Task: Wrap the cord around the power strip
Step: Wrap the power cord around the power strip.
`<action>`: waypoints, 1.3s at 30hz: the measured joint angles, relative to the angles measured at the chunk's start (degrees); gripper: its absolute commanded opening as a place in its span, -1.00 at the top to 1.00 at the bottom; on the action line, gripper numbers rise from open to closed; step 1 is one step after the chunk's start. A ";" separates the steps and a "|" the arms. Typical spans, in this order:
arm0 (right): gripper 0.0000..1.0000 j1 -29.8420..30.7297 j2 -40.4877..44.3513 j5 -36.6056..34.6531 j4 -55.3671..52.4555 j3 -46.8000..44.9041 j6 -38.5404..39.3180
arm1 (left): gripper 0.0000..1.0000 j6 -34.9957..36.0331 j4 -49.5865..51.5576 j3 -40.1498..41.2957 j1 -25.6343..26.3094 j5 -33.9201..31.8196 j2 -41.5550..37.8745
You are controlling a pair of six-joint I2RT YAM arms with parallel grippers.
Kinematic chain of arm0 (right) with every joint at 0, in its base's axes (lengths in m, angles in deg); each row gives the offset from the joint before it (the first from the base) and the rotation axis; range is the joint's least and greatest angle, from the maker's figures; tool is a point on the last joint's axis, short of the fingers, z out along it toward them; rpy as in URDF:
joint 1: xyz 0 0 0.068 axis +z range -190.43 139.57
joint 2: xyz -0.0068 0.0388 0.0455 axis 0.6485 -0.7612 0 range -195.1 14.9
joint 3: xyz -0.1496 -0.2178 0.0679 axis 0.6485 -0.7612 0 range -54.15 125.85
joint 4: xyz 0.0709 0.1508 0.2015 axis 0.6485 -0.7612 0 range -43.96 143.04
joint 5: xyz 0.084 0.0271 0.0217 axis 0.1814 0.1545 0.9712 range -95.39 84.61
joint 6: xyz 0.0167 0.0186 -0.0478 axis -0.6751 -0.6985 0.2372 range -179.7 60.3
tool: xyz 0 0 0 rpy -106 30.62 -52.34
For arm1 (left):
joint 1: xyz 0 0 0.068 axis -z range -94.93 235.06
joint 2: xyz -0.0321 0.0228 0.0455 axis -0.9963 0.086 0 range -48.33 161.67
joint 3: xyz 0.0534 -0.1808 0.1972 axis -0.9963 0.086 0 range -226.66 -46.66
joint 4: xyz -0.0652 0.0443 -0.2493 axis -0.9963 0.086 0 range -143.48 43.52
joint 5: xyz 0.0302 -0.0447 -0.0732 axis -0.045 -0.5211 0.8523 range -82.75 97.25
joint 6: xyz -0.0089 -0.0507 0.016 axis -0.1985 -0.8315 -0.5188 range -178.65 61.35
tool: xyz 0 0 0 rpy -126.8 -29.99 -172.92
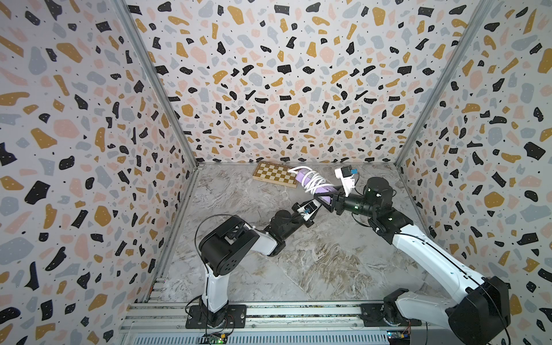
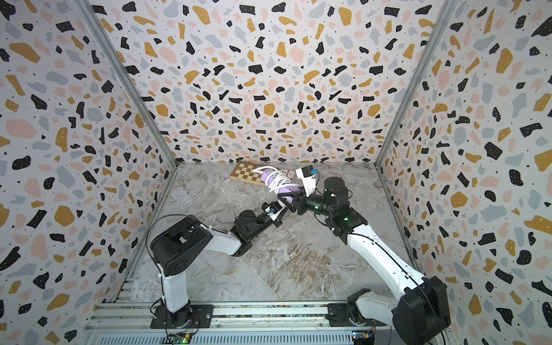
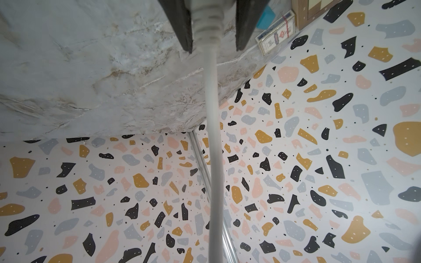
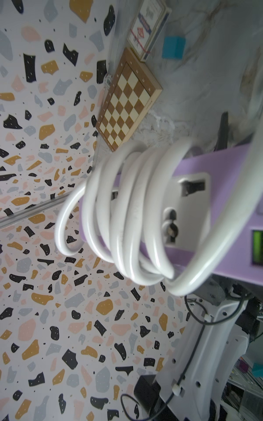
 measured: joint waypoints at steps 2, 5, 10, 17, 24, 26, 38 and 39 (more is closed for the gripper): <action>1.00 -1.38 0.87 -0.42 -1.60 -0.09 1.99 | 1.00 0.24 1.22 2.95 -0.15 -0.44 -3.76; 1.00 -1.95 1.68 -1.33 -3.19 -0.11 5.53 | 1.00 0.24 4.50 6.10 -0.48 -0.63 -10.03; 1.00 -1.77 3.78 -4.39 -3.19 -2.99 10.99 | 1.00 1.09 17.11 8.61 -1.57 0.66 -21.09; 1.00 2.10 3.56 -12.50 -4.33 -6.19 19.15 | 1.00 4.26 40.13 7.72 -1.62 4.90 -33.42; 1.00 5.88 1.27 -17.79 -3.45 -8.11 25.11 | 1.00 8.37 60.13 2.49 -1.70 6.73 -39.69; 1.00 6.16 1.14 -18.25 -2.62 -9.64 25.40 | 1.00 9.25 64.08 1.29 -1.70 7.10 -40.35; 1.00 12.24 -5.01 -26.51 9.77 -21.66 26.21 | 1.00 6.29 73.11 0.31 -3.06 9.03 -32.81; 1.00 12.92 -5.79 -27.69 11.32 -22.91 26.05 | 1.00 4.87 72.41 0.92 -3.30 9.53 -31.71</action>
